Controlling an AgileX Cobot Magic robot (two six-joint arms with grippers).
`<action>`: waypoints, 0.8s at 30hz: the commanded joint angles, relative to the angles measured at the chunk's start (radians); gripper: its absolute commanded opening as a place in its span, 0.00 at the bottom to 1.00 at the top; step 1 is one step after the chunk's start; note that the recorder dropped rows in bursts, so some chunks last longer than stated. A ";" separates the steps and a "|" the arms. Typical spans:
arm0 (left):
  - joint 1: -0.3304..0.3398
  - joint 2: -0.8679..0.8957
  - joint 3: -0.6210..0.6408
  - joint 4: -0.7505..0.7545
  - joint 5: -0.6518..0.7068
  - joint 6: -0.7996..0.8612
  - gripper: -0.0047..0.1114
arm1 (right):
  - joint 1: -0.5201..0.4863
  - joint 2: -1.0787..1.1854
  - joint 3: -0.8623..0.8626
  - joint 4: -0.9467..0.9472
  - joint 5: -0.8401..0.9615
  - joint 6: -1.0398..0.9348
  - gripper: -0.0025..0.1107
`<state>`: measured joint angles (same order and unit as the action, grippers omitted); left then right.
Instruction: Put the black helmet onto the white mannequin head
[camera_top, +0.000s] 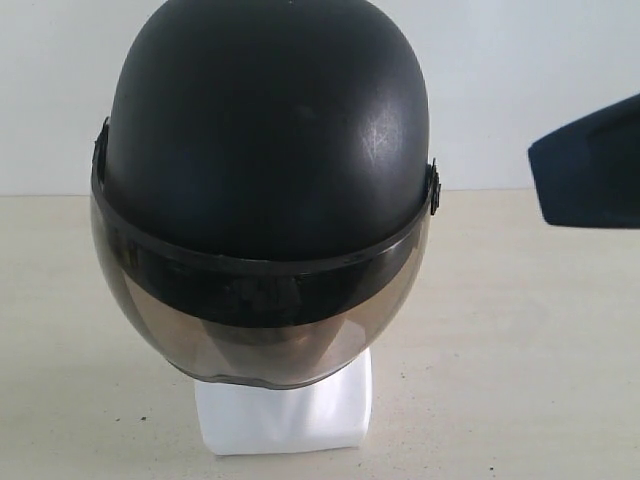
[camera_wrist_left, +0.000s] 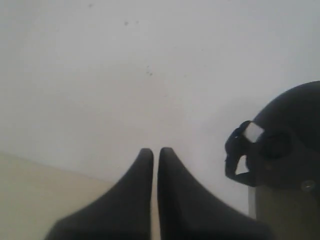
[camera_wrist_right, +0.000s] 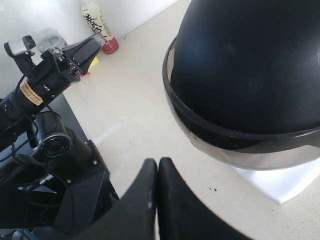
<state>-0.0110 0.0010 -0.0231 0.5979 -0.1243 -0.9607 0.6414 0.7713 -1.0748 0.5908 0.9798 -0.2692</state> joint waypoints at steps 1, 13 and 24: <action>0.001 -0.001 0.012 -0.359 -0.097 0.491 0.08 | -0.002 -0.004 -0.005 0.004 -0.004 -0.003 0.02; 0.001 -0.001 0.023 -0.481 0.110 0.762 0.08 | -0.002 -0.004 -0.005 0.004 -0.004 -0.003 0.02; 0.001 -0.001 0.023 -0.649 0.361 0.932 0.08 | -0.002 -0.004 -0.005 0.004 -0.004 -0.003 0.02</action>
<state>-0.0110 0.0010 -0.0027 0.0160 0.2247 -0.0548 0.6414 0.7713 -1.0748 0.5908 0.9798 -0.2692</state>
